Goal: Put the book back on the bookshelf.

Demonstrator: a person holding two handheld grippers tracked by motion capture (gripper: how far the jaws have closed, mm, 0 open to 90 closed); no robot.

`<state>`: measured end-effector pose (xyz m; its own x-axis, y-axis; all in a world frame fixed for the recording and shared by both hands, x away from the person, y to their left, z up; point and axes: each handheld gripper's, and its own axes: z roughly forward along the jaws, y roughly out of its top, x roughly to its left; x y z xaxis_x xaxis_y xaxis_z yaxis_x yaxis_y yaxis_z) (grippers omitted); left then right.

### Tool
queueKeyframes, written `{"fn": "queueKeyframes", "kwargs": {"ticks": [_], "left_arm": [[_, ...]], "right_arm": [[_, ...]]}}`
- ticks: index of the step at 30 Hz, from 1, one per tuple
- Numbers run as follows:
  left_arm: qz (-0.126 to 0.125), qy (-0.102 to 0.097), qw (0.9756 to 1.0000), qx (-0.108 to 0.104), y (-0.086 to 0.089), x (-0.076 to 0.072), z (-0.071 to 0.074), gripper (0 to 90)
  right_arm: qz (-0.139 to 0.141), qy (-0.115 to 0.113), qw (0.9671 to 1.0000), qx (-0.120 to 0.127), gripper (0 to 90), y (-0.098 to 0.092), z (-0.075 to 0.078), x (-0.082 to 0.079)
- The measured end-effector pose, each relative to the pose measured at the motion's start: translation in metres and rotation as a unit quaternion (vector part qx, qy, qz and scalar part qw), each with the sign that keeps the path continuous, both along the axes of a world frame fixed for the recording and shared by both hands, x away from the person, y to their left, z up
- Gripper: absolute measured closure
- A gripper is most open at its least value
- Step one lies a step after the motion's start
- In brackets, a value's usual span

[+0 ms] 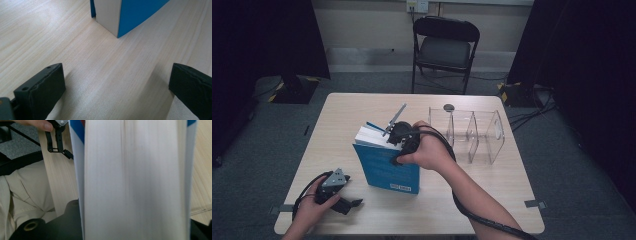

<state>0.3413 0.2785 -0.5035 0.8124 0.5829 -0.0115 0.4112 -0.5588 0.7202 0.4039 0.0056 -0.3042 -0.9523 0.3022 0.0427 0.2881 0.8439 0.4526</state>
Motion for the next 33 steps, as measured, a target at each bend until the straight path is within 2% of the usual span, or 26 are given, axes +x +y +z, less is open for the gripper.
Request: {"fn": "queueKeyframes", "kwargs": {"ticks": [3,12,13,17,23,33], "left_arm": [[-0.001,-0.002,1.0,0.002,0.0,0.0,0.0,0.0],[0.0,0.0,1.0,0.0,0.0,0.0,0.0,0.0],[0.0,-0.001,1.0,0.001,0.0,0.0,0.0,0.0],[0.0,-0.001,1.0,0.001,0.0,0.0,0.0,0.0],[0.0,0.0,1.0,0.0,0.0,0.0,0.0,0.0],[-0.005,0.001,1.0,0.003,0.001,0.001,0.001,0.0]], "right_arm": [[-0.003,0.006,0.9999,-0.01,59.3,0.002,0.001,0.0],[0.006,0.001,0.9995,-0.031,59.8,0.006,0.003,0.0],[0.012,-0.004,0.9991,-0.04,59.9,0.008,0.004,0.001],[0.012,0.003,0.9972,-0.073,60.6,0.016,0.007,-0.001],[0.019,0.005,0.9968,-0.077,61.7,0.018,0.008,0.0],[-0.002,0.01,0.9967,-0.08,62.0,0.016,0.01,-0.007]]}}
